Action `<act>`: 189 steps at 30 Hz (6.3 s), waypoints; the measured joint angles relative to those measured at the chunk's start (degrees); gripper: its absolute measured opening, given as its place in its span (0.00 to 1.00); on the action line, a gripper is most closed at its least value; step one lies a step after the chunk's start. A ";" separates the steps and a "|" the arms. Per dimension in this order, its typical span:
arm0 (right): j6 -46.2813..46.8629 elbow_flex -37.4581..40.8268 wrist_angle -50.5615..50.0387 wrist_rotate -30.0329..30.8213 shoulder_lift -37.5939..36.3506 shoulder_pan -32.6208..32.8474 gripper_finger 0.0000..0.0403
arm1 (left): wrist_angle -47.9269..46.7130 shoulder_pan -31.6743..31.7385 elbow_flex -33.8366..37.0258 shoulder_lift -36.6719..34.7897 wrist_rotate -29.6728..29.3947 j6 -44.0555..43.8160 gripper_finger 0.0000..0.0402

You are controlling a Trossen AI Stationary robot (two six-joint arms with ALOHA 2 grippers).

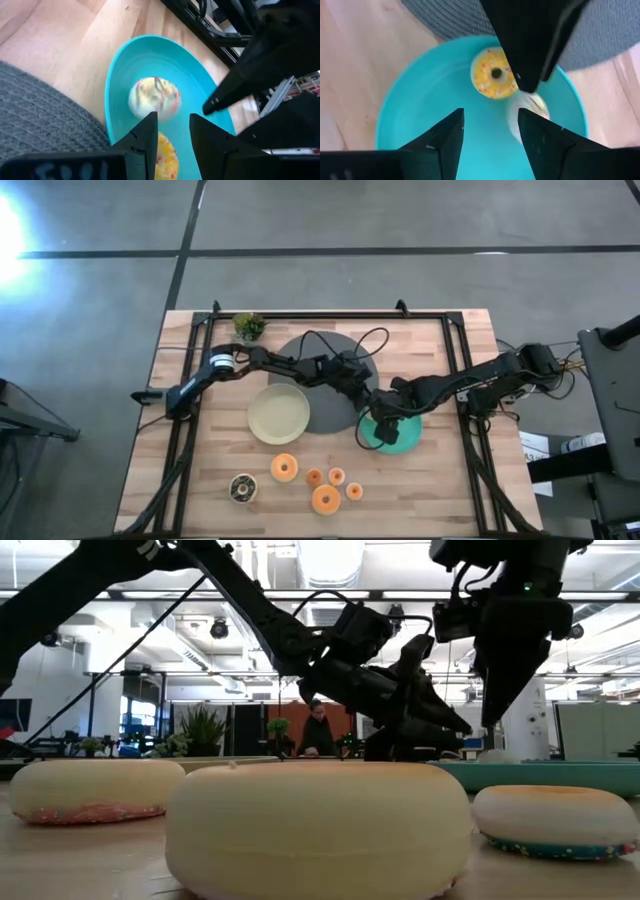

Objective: Pick & Place donuts
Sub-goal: Put the small blue donut on the green plate

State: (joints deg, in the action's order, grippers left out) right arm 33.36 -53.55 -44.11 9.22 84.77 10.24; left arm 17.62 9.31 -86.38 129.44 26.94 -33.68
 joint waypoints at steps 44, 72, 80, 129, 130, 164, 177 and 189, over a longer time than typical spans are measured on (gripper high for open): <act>-7.26 -39.67 -1.50 3.45 36.90 29.07 0.35 | -8.60 -15.66 53.94 -63.44 -28.03 -4.80 0.22; 15.67 -38.64 -3.72 2.56 37.55 27.44 0.03 | -8.63 -15.90 53.81 -63.35 -27.27 -2.77 0.22; 42.73 -24.55 -1.31 9.90 21.27 27.57 0.03 | -2.59 -15.79 53.87 -62.48 -28.07 -2.36 0.22; 71.73 0.43 40.03 60.51 1.55 14.72 0.03 | 13.38 -15.28 28.98 -33.56 -43.49 22.12 0.53; 71.91 0.43 40.01 60.51 1.55 14.64 0.03 | 13.36 -15.23 28.97 -33.48 -43.48 22.12 0.53; 61.60 0.40 6.09 26.90 -15.53 21.78 0.43 | -1.61 -15.72 23.64 -27.31 -38.62 39.88 0.01; 71.28 0.40 -3.48 37.69 -23.90 22.04 0.43 | -11.73 -20.19 5.51 -9.69 -45.50 56.22 0.01; 69.54 0.40 -2.41 41.24 -25.88 22.55 0.43 | -26.46 -20.31 -7.51 -1.84 -48.92 60.70 0.01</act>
State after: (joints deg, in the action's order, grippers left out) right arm 102.89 -53.15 -46.52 50.46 58.89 32.79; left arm -8.84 -11.00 -93.90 127.60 -21.98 27.02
